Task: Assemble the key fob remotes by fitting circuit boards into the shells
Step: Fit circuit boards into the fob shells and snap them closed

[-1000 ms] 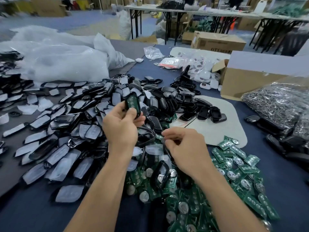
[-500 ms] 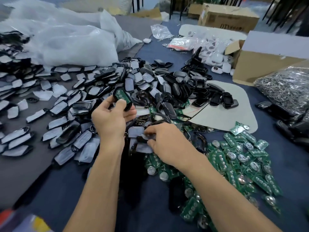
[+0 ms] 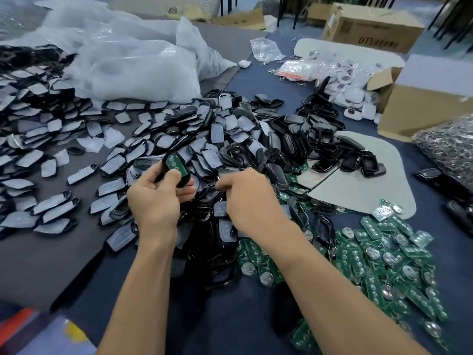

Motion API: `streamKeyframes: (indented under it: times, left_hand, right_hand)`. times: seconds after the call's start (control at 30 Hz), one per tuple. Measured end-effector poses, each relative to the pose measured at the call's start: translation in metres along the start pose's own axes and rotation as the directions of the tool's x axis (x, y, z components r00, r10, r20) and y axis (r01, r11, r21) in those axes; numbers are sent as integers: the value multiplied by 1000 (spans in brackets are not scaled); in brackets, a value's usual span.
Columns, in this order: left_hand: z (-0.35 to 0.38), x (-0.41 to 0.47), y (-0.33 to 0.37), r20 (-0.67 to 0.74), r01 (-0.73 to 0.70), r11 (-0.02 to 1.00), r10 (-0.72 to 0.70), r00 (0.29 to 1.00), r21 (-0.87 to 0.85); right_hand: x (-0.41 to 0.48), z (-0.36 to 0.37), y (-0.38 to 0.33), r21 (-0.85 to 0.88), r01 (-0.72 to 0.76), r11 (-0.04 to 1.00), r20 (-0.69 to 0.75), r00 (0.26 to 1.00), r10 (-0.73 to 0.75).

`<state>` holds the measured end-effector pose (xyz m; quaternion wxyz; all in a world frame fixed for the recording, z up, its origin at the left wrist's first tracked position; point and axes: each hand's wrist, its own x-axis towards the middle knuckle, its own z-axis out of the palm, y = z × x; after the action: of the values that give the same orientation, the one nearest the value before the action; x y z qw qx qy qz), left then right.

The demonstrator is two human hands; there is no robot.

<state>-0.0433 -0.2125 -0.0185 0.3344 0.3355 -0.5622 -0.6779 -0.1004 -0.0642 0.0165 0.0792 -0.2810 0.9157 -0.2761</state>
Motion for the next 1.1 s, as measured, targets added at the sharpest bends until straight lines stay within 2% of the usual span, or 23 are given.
streamKeyframes:
  times: [0.17, 0.27, 0.33, 0.43, 0.53, 0.63, 0.73, 0.83, 0.9, 0.97, 1.1]
  left_hand:
    - [-8, 0, 7, -32, -6, 1000, 6, 999, -24]
    - [-16, 4, 9, -60, 0, 1000, -1, 998, -26]
    - [-20, 4, 11, -72, -6, 1000, 5, 997, -18]
    - [-22, 4, 12, -74, -17, 1000, 16, 997, -19]
    - [-21, 2, 13, -80, -23, 1000, 21, 997, -19]
    - [-21, 1, 13, -83, -32, 999, 31, 996, -14]
    - [-22, 1, 11, -82, -29, 1000, 28, 996, -11]
    - [-22, 0, 10, -54, -19, 1000, 18, 998, -7]
    - [-18, -4, 10, -13, -19, 1000, 19, 1000, 1]
    - [-10, -14, 8, 64, 0, 999, -2, 998, 43]
    - [11, -48, -2, 293, 62, 982, -113, 949, 178]
  right_hand:
    - [30, 5, -12, -187, 134, 973, 153, 983, -106]
    - [35, 0, -13, -359, 148, 922, 131, 986, -107]
    - [35, -5, -14, -427, 108, 898, 80, 993, -81]
    - [38, -4, -19, -326, 93, 941, -11, 995, -103]
    - [38, 7, -34, -136, 192, 972, 134, 976, -174]
    - [32, 22, -40, -219, 285, 933, 225, 945, -236]
    - [25, 25, -37, -234, 264, 936, 143, 961, -235]
    - [8, 16, -30, -115, 176, 978, 8, 984, -176]
    - [-7, 2, -17, 142, 39, 989, -105, 994, -24]
    - [-22, -14, 0, 411, -78, 908, -128, 982, 143]
    - [-50, -43, 29, 655, -201, 728, -41, 953, 300]
